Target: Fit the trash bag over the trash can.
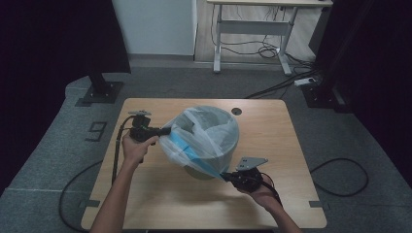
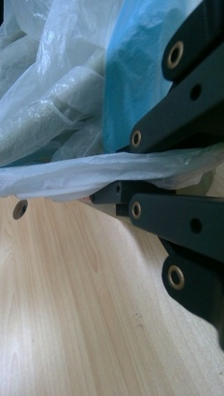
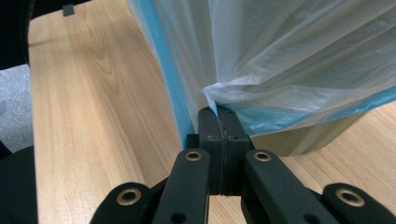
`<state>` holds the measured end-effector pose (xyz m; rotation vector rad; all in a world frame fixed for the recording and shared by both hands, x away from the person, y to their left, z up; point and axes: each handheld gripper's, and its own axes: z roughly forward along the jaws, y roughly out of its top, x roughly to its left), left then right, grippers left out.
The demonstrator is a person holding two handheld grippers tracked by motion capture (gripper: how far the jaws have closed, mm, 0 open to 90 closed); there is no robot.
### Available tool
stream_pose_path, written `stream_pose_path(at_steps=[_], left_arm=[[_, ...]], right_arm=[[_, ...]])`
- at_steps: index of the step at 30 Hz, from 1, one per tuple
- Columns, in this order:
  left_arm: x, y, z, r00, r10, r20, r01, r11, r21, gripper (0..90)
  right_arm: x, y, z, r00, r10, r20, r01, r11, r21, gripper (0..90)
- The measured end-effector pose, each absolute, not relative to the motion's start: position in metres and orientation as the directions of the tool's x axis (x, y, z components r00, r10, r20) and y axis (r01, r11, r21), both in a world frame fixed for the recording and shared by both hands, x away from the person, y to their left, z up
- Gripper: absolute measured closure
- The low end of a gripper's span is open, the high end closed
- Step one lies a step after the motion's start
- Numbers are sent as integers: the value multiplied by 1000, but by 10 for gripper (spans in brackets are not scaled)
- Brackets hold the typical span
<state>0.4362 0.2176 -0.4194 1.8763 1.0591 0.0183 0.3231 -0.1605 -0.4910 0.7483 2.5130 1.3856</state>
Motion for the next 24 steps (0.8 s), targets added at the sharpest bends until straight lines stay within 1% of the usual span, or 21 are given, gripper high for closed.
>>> stream_pose_path(at_steps=[2, 5, 6, 9, 13, 17, 24], left_arm=[[436, 216, -420, 631, 673, -386, 655, -196, 729, 883], [436, 215, -423, 623, 702, -346, 658, -231, 716, 883], [437, 214, -424, 619, 704, -348, 662, -229, 714, 883], [438, 214, -429, 612, 700, -367, 667, -208, 715, 885], [442, 213, -437, 598, 695, -398, 682, -182, 708, 887], [447, 210, -446, 584, 688, -431, 700, -158, 697, 887], [453, 197, -461, 565, 692, -450, 727, -160, 667, 884]], right_arm=[[324, -160, -493, -856, 511, 79, 344, 448, 825, 886], [325, -160, -500, -845, 532, 57, 351, 470, 810, 885], [326, -161, -502, -840, 540, 51, 355, 476, 805, 885], [331, -167, -513, -813, 576, 88, 405, 450, 796, 885], [336, -175, -523, -779, 616, 116, 448, 418, 790, 884], [339, -180, -530, -766, 630, 128, 466, 407, 786, 883], [339, -185, -541, -741, 659, 127, 486, 396, 779, 874]])
